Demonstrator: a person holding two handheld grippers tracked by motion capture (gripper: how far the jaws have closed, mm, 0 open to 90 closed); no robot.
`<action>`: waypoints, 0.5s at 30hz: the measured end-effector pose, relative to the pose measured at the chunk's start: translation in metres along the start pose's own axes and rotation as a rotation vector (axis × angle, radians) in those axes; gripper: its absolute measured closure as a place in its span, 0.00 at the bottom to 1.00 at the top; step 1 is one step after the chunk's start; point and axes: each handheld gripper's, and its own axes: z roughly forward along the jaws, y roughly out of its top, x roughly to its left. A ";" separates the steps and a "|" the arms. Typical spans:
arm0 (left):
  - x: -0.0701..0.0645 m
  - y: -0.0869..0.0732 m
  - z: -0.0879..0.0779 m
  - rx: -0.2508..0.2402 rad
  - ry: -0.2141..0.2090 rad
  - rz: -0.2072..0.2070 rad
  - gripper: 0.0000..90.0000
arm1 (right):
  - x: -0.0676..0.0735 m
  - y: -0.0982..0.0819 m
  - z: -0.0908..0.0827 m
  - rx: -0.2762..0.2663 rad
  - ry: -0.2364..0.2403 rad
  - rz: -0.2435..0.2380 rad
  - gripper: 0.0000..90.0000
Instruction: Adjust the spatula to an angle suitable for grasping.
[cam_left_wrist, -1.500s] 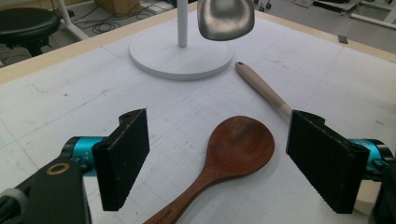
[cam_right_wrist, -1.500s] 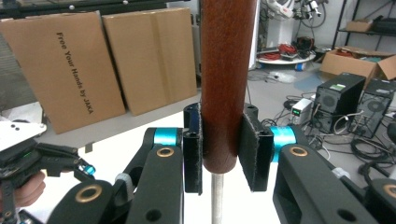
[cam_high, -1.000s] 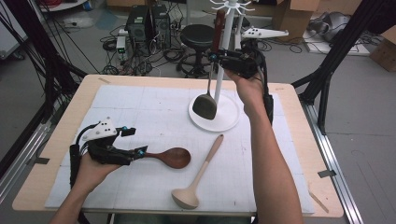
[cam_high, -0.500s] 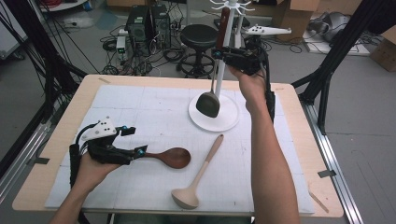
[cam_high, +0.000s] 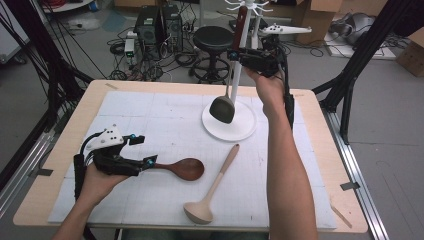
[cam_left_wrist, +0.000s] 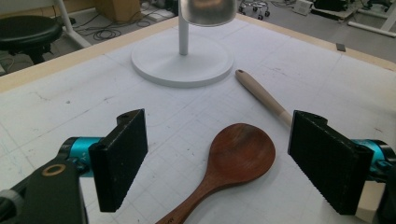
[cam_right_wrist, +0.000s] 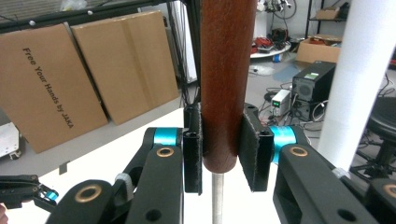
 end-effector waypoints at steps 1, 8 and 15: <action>0.000 0.000 0.000 -0.001 -0.002 0.001 0.23 | 0.000 0.000 0.000 0.003 -0.003 0.001 0.81; 0.001 0.000 0.000 -0.002 0.000 0.002 0.22 | -0.006 -0.001 0.000 0.013 -0.003 0.004 0.81; 0.002 0.000 0.001 -0.001 -0.005 -0.001 0.22 | -0.012 -0.002 0.002 0.003 0.004 0.014 0.81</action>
